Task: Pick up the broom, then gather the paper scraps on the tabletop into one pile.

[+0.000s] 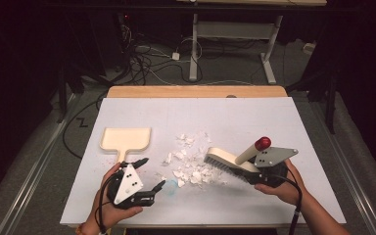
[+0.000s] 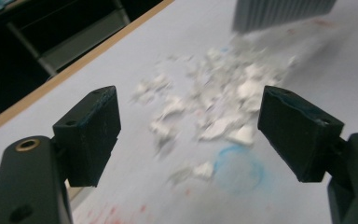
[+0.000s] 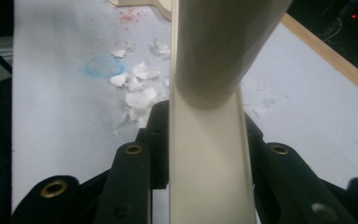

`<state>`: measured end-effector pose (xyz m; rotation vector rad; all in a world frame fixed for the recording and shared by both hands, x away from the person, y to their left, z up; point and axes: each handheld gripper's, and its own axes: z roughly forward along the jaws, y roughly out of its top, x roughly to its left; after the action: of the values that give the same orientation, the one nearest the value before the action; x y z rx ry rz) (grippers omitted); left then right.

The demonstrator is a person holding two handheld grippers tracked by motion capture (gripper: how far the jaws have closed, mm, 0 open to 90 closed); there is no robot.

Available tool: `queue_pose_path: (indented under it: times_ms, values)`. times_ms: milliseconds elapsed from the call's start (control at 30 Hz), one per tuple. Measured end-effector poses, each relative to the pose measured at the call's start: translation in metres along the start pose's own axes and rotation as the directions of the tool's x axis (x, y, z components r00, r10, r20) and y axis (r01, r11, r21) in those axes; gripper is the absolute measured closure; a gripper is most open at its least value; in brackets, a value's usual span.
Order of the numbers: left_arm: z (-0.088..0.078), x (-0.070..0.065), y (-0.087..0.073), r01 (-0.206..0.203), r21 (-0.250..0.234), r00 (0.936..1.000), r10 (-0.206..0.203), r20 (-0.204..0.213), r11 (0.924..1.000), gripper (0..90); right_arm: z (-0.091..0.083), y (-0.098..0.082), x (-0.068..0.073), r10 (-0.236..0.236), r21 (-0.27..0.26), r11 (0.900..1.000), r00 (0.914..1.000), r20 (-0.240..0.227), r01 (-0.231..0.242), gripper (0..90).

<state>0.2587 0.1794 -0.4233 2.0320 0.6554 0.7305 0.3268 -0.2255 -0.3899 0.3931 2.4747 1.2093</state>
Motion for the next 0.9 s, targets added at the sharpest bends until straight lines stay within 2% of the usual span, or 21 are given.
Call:
queue_pose_path:
  times_ms: [67, 100, 133, 200, 300, 333, 433, 467, 567, 767, 800, 900]
  values:
    - [-0.003, 0.004, -0.01, 0.015, 0.025, 0.9992, -0.014, -0.037, 0.9996, 20.5, -0.002, 0.0, -0.002, 0.005, -0.007, 1.0, 0.9997, 0.024, -0.005, 68.6]
    - [-0.004, 0.006, -0.015, 0.011, 0.035, 0.9985, -0.009, -0.054, 0.9993, 20.5, -0.003, 0.0, -0.003, 0.004, -0.003, 1.0, 0.9996, 0.029, -0.004, 68.6]
    - [-0.004, 0.006, -0.015, 0.011, 0.035, 0.9985, -0.009, -0.054, 0.9993, 20.4, -0.003, 0.0, -0.003, 0.004, -0.003, 1.0, 0.9996, 0.029, -0.004, 68.6]
    - [-0.004, 0.007, -0.026, 0.005, 0.069, 0.9962, 0.001, -0.087, 0.9976, 20.5, -0.005, -0.003, -0.007, 0.018, 0.002, 1.0, 0.998, 0.061, -0.019, 68.6]
    - [-0.005, 0.007, -0.041, 0.027, 0.106, 0.9962, -0.018, -0.085, 0.994, 20.5, -0.007, -0.005, -0.011, 0.034, 0.002, 0.999, 0.9952, 0.091, -0.034, 68.5]
    - [-0.006, 0.007, -0.043, 0.021, 0.1, 0.9954, -0.012, -0.095, 0.9948, 20.5, -0.009, -0.006, -0.013, 0.041, 0.0, 0.999, 0.9944, 0.097, -0.041, 68.6]
    - [-0.008, 0.007, -0.046, 0.051, 0.092, 0.994, -0.042, -0.101, 0.9944, 20.5, -0.012, -0.007, -0.017, 0.048, 0.002, 0.999, 0.9899, 0.134, -0.048, 68.6]
    - [-0.008, 0.007, -0.047, 0.075, 0.091, 0.9933, -0.066, -0.095, 0.993, 20.6, -0.013, -0.008, -0.019, 0.048, 0.0, 0.999, 0.9878, 0.148, -0.049, 68.6]
    - [-0.005, 0.007, -0.048, 0.052, 0.098, 0.9944, -0.042, -0.097, 0.9939, 20.7, -0.015, -0.01, -0.025, 0.058, 0.007, 0.998, 0.9822, 0.178, -0.061, 68.6]
    - [-0.003, 0.008, -0.052, 0.048, 0.125, 0.9952, -0.036, -0.091, 0.991, 20.5, -0.014, -0.018, -0.04, 0.088, 0.015, 0.995, 0.9675, 0.237, -0.094, 68.6]
    - [-0.004, 0.009, -0.052, 0.077, 0.118, 0.9937, -0.066, -0.09, 0.99, 20.5, -0.013, -0.019, -0.044, 0.099, 0.009, 0.994, 0.9629, 0.251, -0.105, 68.6]
    - [-0.004, 0.012, -0.054, 0.103, 0.109, 0.9914, -0.094, -0.091, 0.9887, 20.5, -0.006, -0.02, -0.054, 0.112, 0.014, 0.993, 0.9542, 0.277, -0.12, 68.6]
